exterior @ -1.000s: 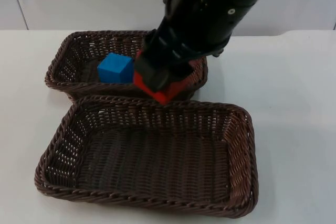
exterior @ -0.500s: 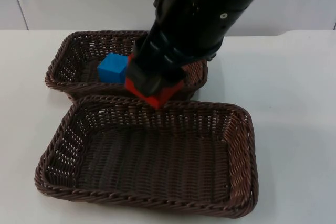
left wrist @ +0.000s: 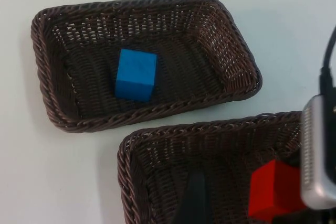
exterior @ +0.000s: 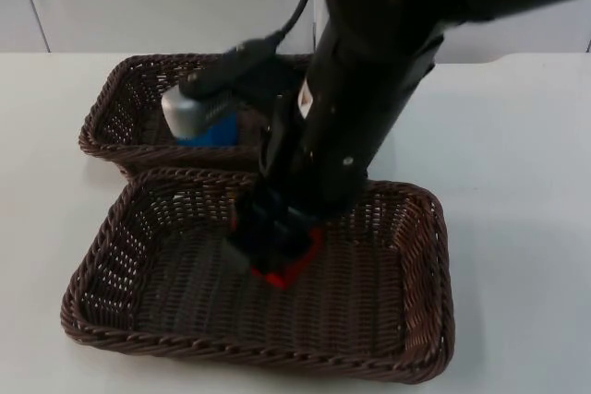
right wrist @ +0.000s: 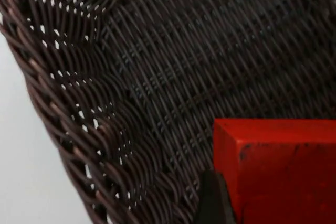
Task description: Pick up one cube with the left hand and place it into the upper basket. Pick up one cube with the right hand and place it into the lower basket.
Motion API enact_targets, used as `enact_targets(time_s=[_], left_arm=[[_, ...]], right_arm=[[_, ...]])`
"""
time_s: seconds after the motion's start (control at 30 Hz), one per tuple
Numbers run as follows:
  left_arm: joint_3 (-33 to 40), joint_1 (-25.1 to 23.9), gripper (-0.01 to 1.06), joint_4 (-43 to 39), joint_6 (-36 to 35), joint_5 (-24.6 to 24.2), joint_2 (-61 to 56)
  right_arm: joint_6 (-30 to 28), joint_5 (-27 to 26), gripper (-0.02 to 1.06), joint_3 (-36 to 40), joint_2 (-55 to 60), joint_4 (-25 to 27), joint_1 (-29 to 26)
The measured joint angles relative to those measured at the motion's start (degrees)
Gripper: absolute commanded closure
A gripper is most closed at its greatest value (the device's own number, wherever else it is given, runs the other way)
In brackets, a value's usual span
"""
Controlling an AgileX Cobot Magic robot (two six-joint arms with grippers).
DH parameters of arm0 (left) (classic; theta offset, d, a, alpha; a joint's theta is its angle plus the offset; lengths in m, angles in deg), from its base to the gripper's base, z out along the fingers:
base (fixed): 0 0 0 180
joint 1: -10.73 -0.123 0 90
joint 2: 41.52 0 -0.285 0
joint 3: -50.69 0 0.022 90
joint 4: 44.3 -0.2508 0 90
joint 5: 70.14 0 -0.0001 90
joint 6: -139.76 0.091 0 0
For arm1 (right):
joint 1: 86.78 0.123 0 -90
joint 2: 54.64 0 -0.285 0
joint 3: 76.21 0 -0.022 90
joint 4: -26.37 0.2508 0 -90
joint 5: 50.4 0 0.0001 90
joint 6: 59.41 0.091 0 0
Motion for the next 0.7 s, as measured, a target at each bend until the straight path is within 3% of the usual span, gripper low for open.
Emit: enact_targets(time_s=[0.5,0.6,0.7], left_arm=[[0.00,0.00,0.36,0.00,0.00,0.00,0.00],[0.00,0.00,0.36,0.00,0.00,0.00,0.00],[0.00,0.00,0.36,0.00,0.00,0.00,0.00]], right_arm=[[0.00,-2.74,1.04,0.00,7.02,0.00,0.00],[0.00,-2.74,1.01,0.00,7.45,0.00,0.00],[0.00,-2.74,0.82,0.00,7.45,0.00,0.00]])
